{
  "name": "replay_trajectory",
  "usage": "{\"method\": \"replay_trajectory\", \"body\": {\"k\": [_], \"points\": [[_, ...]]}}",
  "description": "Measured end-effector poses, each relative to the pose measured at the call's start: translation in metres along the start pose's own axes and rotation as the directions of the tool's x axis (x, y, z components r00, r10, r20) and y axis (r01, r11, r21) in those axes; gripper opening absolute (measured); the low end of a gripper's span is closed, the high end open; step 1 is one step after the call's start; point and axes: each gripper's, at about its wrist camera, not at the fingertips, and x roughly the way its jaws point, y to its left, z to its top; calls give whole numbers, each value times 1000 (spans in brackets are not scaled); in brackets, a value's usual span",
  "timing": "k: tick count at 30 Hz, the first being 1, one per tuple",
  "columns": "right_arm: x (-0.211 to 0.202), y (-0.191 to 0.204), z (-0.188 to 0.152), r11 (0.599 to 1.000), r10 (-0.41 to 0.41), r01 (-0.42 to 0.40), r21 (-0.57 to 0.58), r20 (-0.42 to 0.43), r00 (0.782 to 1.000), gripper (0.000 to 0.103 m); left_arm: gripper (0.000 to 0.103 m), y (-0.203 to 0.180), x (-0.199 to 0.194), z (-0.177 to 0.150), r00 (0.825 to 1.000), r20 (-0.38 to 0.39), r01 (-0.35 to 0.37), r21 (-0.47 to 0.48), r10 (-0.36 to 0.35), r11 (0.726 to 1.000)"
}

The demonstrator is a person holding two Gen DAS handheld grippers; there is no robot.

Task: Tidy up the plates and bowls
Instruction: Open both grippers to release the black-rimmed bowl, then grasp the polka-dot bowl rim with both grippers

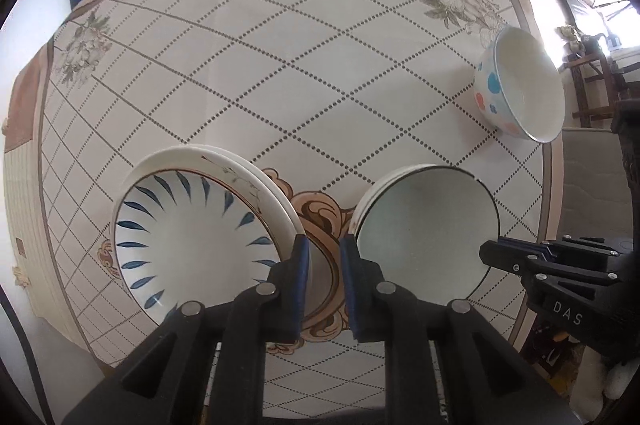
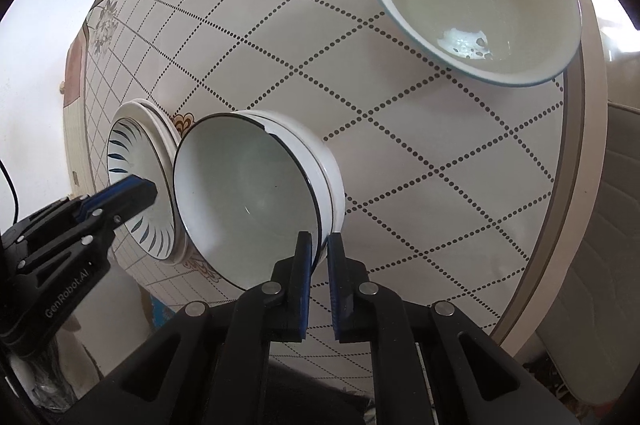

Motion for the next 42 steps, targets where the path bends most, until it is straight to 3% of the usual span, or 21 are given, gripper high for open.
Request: {"method": "replay_trajectory", "body": {"k": [2,4,5,6,7,14,17,21,25,30,32,36,42], "points": [[-8,0,-2,1000,-7,7,-16,37,999,18,29,2,-12,6,999,53,-11,9,10,1000],[-16,-3,-4,1000,5,-3,-22,77,997,47,34,0,-20,13,997,74,6,14,-7,1000],[-22,-6,-4,1000,21,-19,-21,99,995,78,35,-1,-23,17,997,75,21,10,-21,1000],[-26,-9,-3,999,43,-41,-20,116,992,98,37,-4,-24,22,997,73,27,11,-27,1000],[-31,-13,-1,998,59,-57,-17,128,990,99,37,-9,-26,28,997,74,35,14,-36,999],[-80,-58,19,996,-6,-18,92,255,967,99,37,-46,-23,74,993,34,110,27,-110,994],[-96,-84,33,987,-4,-41,152,288,958,99,37,-66,-17,98,991,16,131,42,-132,990],[-100,-114,54,969,6,-83,231,314,949,99,37,-91,2,127,988,-32,156,60,-154,986],[-89,-134,78,960,14,-98,264,303,953,95,37,-115,30,146,989,-85,132,98,-124,986],[-54,-143,97,953,8,-73,296,214,977,60,37,-138,58,156,987,-144,89,152,-67,984],[-40,-145,100,950,20,-72,305,172,985,53,36,-146,64,157,988,-151,65,182,-37,981],[-18,-145,107,951,64,-92,296,104,993,30,25,-159,74,158,984,-179,31,225,11,974],[-1,-144,116,952,72,-74,296,19,997,20,20,-167,86,167,974,-221,14,243,41,970]]}}
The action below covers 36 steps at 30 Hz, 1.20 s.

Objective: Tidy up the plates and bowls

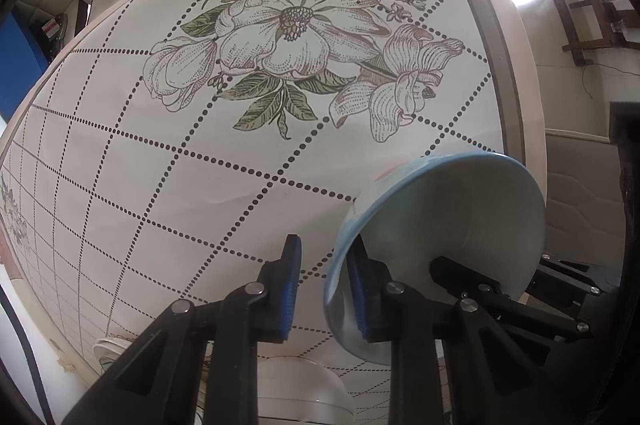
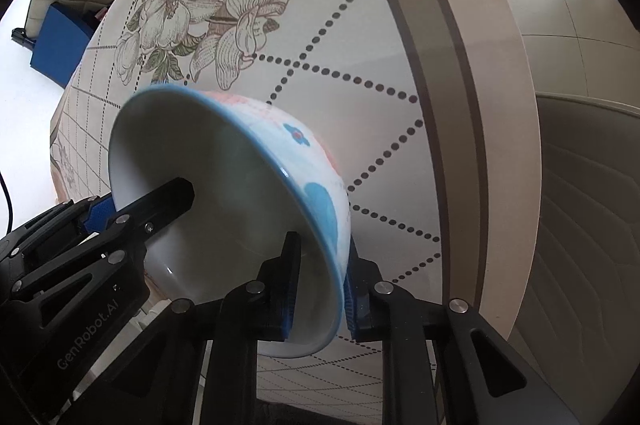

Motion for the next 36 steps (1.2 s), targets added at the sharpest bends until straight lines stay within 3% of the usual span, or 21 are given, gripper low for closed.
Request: {"method": "replay_trajectory", "body": {"k": [9,14,27,28,32,36], "points": [[6,9,19,999,-30,28,-29,-66,997,20,20,-3,17,3,998,-58,40,-17,-41,999],[-6,24,25,992,-118,119,-49,17,993,20,20,3,17,-2,997,-51,62,-30,-64,998],[0,21,32,996,-74,76,-44,32,997,20,19,28,21,4,995,-46,83,-51,-86,995],[1,19,29,996,-74,76,-46,34,997,20,15,25,22,3,995,-44,89,-52,-91,995],[-5,12,18,997,-54,55,-46,24,998,10,13,19,26,-1,997,-37,65,-44,-67,997],[2,16,11,998,-42,42,-55,4,999,10,13,24,23,-9,996,-37,74,-46,-76,996]]}}
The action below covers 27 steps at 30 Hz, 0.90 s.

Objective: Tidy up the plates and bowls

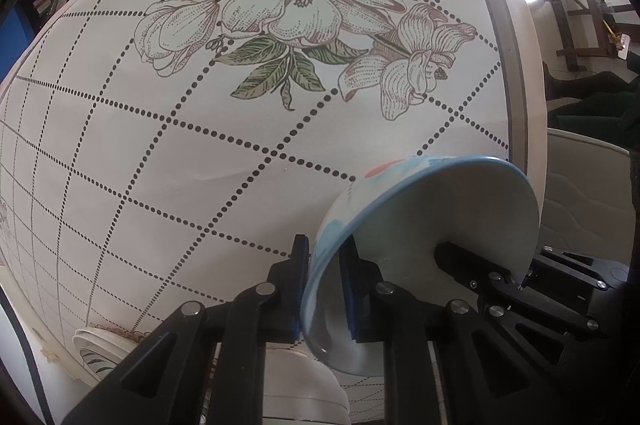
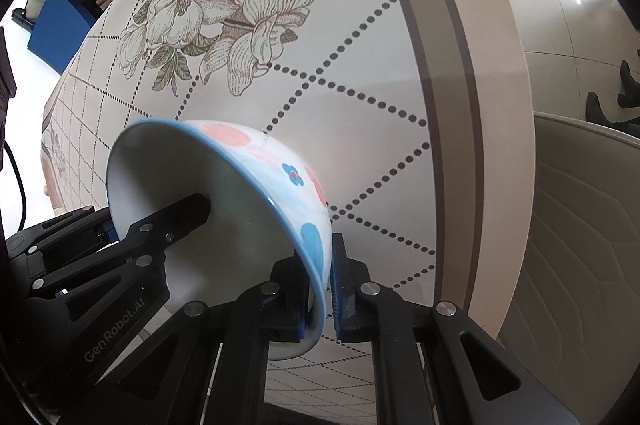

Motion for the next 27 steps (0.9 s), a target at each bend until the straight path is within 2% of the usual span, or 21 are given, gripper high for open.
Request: {"method": "replay_trajectory", "body": {"k": [3,8,13,17,27], "points": [[6,4,-5,1000,24,-24,-2,-18,1000,10,13,10,-3,-11,1000,-5,5,-3,-5,1000],[5,16,-10,999,-18,18,-37,-5,1000,11,15,28,1,-21,1000,-31,-2,-10,2,1000],[-7,20,-12,998,-40,41,-51,31,999,11,17,44,-1,-26,998,-30,47,-38,-48,998],[-14,20,-11,999,-12,13,-37,39,999,11,17,54,-4,-30,999,-22,47,-45,-48,998],[-15,12,-10,1000,-1,2,-30,45,999,10,11,30,-20,-25,999,15,39,-43,-38,998]]}}
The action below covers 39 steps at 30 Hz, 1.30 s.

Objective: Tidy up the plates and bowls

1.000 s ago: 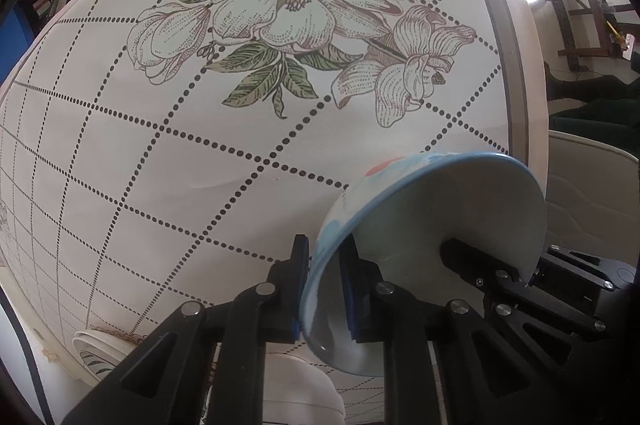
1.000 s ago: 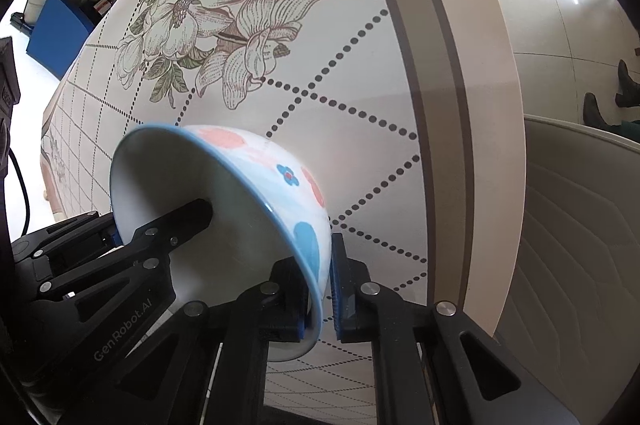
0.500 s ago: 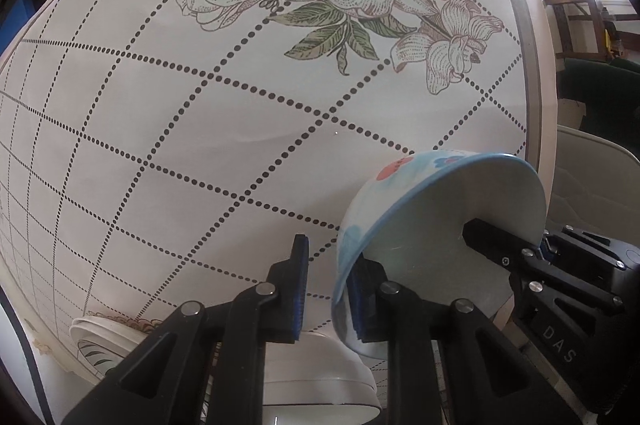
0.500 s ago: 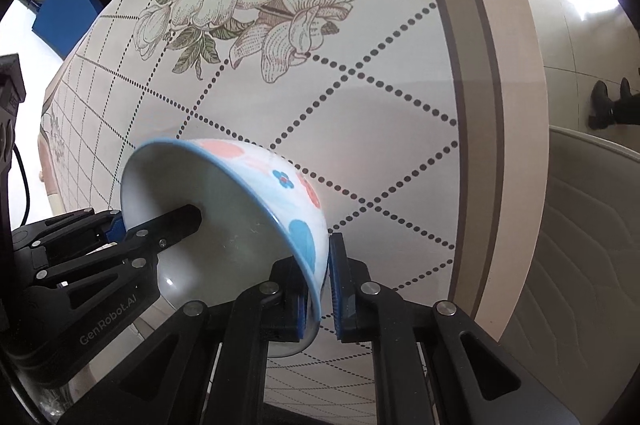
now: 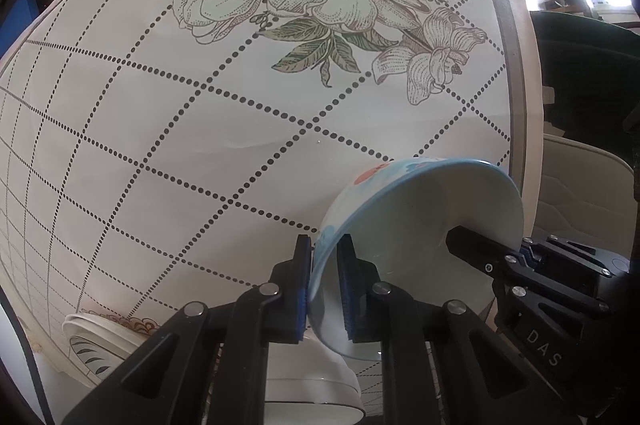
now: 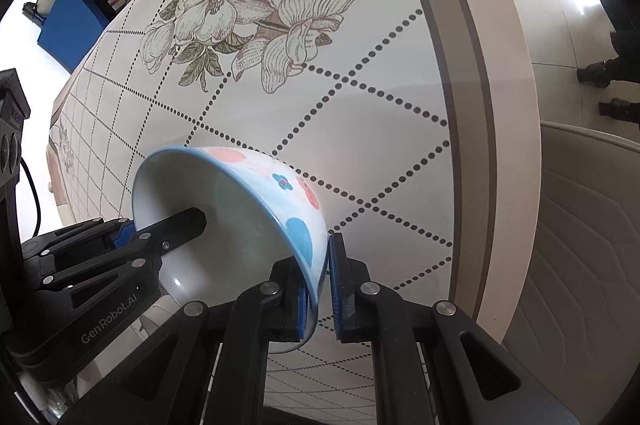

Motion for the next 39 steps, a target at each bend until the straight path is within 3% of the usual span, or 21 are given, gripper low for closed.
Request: {"method": "replay_trajectory", "body": {"k": [8,12,19,39], "points": [[5,-1,1,999,23,-22,35,-18,1000,9,11,-3,-8,3,1000,-2,-4,14,4,1000],[5,6,1,1000,-9,9,-5,-20,1000,10,11,5,6,8,999,-31,-23,6,23,1000],[11,9,7,1000,-2,2,2,-42,999,10,13,10,14,4,999,-46,21,-18,-22,1000],[26,18,2,999,-30,29,-20,-54,998,10,11,10,19,5,999,-38,13,-18,-14,1000]]}}
